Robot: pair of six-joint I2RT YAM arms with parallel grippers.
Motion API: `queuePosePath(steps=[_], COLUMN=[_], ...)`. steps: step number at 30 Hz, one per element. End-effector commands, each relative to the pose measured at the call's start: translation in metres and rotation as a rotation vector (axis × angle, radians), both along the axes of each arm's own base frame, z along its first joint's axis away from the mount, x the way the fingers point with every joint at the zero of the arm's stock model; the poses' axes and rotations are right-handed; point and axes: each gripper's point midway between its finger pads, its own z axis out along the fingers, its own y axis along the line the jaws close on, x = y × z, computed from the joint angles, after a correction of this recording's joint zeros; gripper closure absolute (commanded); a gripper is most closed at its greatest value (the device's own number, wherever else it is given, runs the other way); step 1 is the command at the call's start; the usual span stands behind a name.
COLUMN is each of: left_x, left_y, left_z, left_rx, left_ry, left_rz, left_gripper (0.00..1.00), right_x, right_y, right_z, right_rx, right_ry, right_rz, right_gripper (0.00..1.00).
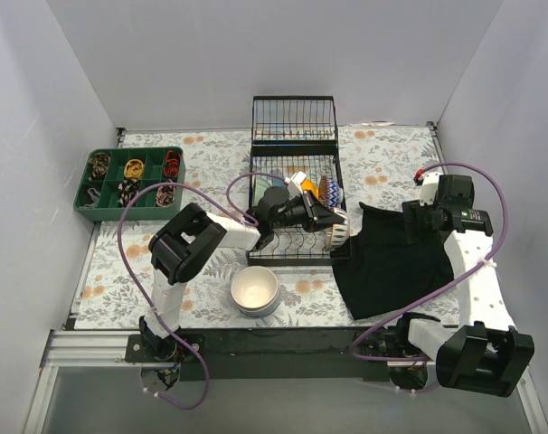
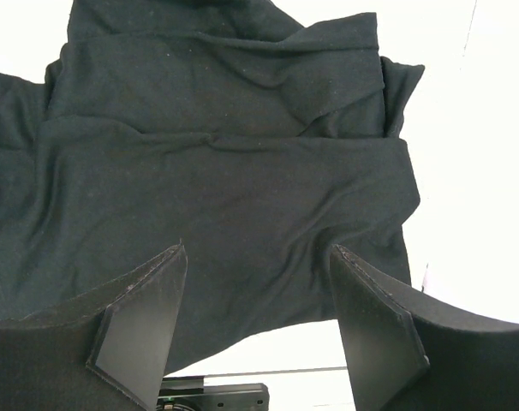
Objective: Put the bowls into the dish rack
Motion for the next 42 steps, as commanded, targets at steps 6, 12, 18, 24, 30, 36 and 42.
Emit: queuePosePath(steps=[6,12,18,24,30,36,42], left_x=[-0.02,-0.019,-0.022,-0.026,-0.034,-0.041,-0.047], left_y=[0.005,0.002,0.006,0.01,0.015,0.02,0.016], left_z=[0.043,0.05,0.037,0.026,0.017,0.005,0.032], left_rx=[-0.206,-0.248,-0.262,-0.296,-0.341,-0.326,-0.296], left_ry=[0.093,0.06,0.09,0.086,0.091,0.078,-0.075], left_rz=[-0.023,-0.043,-0.039,-0.048,-0.07,-0.068,-0.137], left_gripper=[1.0,1.0,1.0,1.0,1.0,0.97,0.61], right_x=[-0.006,-0.002,0.002,0.005,0.009,0.01,0.012], right_y=[-0.003,-0.002,-0.004,-0.004,-0.005,-0.006,-0.003], right_z=[-0.011,-0.011,-0.01,-0.011,-0.014,-0.017,-0.018], right_rx=[-0.005,0.002,-0.006,-0.006,-0.009,-0.012,0.005], right_ry=[0.047,0.052,0.059,0.068,0.086,0.101,0.098], right_rz=[0.003,0.011,0.013,0.02,0.025,0.029,0.031], right_gripper=[0.25,0.25,0.25,0.25,0.26,0.26,0.26])
